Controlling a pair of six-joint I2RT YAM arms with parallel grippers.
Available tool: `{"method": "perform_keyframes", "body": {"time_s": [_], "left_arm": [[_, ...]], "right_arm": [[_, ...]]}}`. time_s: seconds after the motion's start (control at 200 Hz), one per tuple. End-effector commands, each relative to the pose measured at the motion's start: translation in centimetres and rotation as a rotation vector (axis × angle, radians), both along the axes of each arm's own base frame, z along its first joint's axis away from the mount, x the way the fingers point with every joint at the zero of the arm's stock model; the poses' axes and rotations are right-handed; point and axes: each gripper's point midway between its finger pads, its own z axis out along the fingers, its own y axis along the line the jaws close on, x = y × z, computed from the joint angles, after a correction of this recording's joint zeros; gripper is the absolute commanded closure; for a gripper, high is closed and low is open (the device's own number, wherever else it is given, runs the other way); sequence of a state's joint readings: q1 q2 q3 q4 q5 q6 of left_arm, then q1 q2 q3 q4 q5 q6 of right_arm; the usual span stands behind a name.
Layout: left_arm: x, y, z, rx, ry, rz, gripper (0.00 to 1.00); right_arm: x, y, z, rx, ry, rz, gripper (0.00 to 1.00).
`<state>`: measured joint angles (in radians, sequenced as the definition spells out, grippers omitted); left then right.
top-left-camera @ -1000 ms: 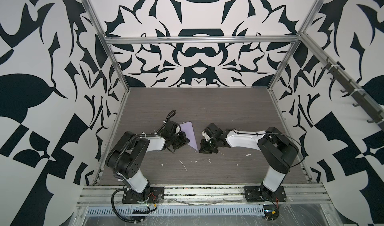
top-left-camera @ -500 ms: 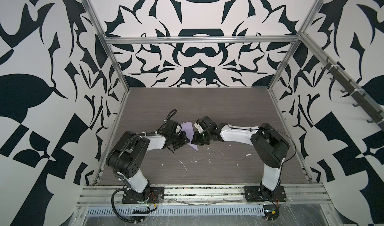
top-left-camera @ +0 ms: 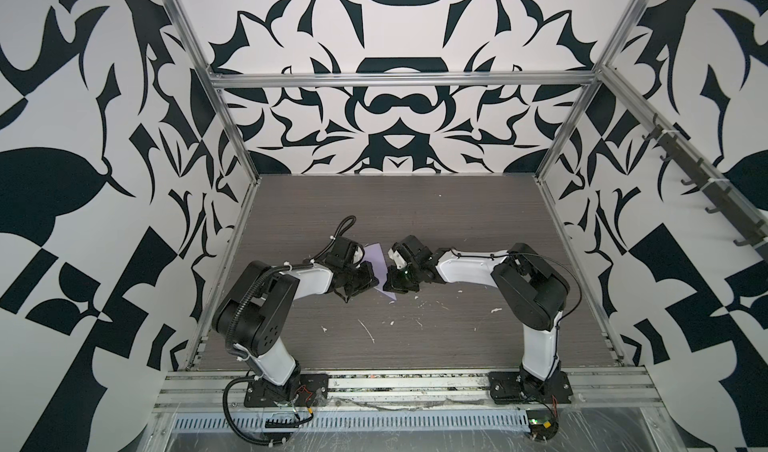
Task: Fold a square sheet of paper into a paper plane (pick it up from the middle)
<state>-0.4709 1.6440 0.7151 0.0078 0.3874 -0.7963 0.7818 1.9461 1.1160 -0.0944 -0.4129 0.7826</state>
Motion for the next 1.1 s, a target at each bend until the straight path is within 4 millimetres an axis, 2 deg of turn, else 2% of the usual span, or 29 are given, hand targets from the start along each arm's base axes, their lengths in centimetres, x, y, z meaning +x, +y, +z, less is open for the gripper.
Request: {"method": "perform_keyframes", "body": {"time_s": [0.0,0.08,0.2,0.515,0.84,1.095], "left_arm": [[0.0,0.7,2.2,0.046,-0.050,-0.054,0.91],[-0.1,0.6,3.3,0.058,-0.092,-0.112,0.87],[-0.8,0.4,3.3,0.079,-0.094,-0.196,0.85],[-1.2,0.6,1.0,0.162,-0.010,-0.215,0.89],[-0.7,-0.5,0.3,0.184,0.005,-0.253,0.91],[-1.5,1.0,-0.9,0.283,0.058,-0.264,0.92]], "right_arm": [[-1.7,-2.9,-2.4,-0.111,0.058,0.010,1.00],[-1.7,-3.1,-2.5,-0.117,0.059,0.016,1.00],[-1.7,-3.0,-2.5,-0.118,0.065,0.020,1.00],[-1.6,-3.1,-2.7,-0.132,0.075,0.013,1.00],[-1.8,-3.2,-3.2,-0.144,0.086,0.013,1.00],[-2.0,-3.5,-3.6,-0.158,0.097,0.011,1.00]]}}
